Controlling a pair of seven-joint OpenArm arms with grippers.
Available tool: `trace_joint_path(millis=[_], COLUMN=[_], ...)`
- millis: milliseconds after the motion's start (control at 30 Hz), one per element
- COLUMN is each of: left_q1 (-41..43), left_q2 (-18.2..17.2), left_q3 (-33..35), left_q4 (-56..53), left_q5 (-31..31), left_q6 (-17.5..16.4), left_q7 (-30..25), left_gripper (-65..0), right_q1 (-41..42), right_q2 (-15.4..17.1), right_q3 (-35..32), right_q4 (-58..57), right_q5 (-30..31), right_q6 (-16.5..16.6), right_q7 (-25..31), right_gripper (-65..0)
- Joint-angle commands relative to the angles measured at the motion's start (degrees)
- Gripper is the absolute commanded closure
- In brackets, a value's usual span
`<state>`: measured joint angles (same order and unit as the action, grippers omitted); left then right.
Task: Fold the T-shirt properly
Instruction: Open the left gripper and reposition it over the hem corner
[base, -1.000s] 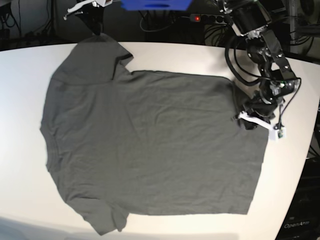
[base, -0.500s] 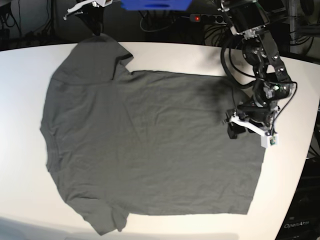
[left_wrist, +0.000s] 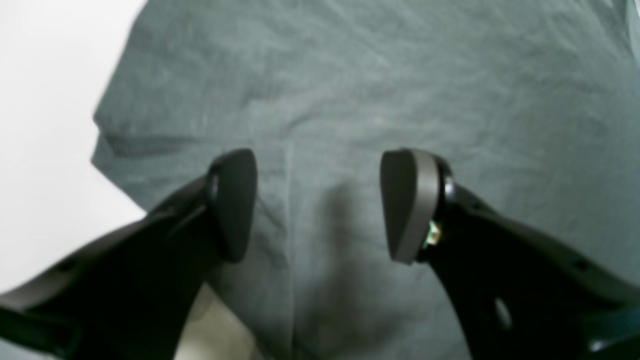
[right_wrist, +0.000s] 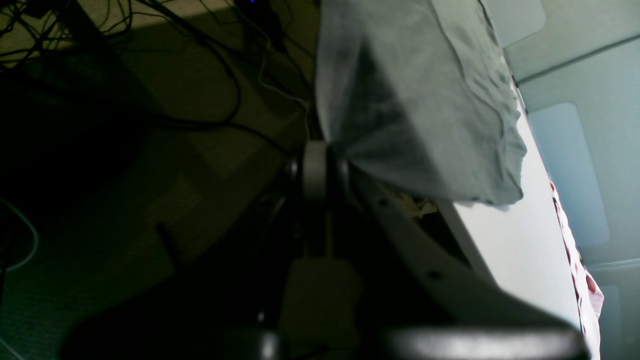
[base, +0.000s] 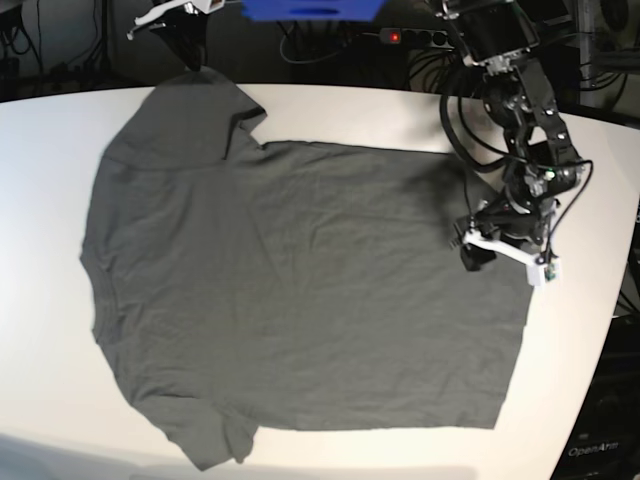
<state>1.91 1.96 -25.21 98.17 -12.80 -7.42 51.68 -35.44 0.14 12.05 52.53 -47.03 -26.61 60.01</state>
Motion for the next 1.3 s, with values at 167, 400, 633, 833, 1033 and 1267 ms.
trace_joint_path(millis=[167,400,633,833,1033,1267], left_q1=[-1.17,-1.6,-2.75,-3.8,-3.89,-3.89], left_q2=[0.11,0.11,0.11,0.2,0.11,0.11], left_q3=[0.11,0.11,0.11,0.11,0.11,0.11], left_q4=[-1.6,-3.97,-5.64,-8.98,-10.74,-10.57], left_q5=[5.54,6.34,6.34,6.42,6.42,6.42], left_q6=[-0.01,-0.01,-0.01,-0.01,-0.01,-0.01], left_q7=[-1.7,-1.97,-3.99,-4.34,-6.27,-6.36], left_gripper=[-38.8,-38.8,-38.8,-38.7,-38.7,-24.6], right_q1=[-0.82,-0.73,-0.73,-0.73,-0.73,-0.73], right_q2=[0.17,0.17,0.17,0.17,0.17,0.17], right_q3=[0.3,0.12,0.21,0.3,0.3,0.39], right_q4=[0.35,0.35,0.35,0.35,0.35,0.35], right_q5=[0.48,0.48,0.48,0.48,0.48,0.48], right_q6=[-1.3,-1.3,-1.3,-1.3,-1.3,-1.3], right_q7=[1.22,1.22,1.22,1.22,1.22,1.22], right_gripper=[0.0,0.0,0.0,0.0,0.0,0.0])
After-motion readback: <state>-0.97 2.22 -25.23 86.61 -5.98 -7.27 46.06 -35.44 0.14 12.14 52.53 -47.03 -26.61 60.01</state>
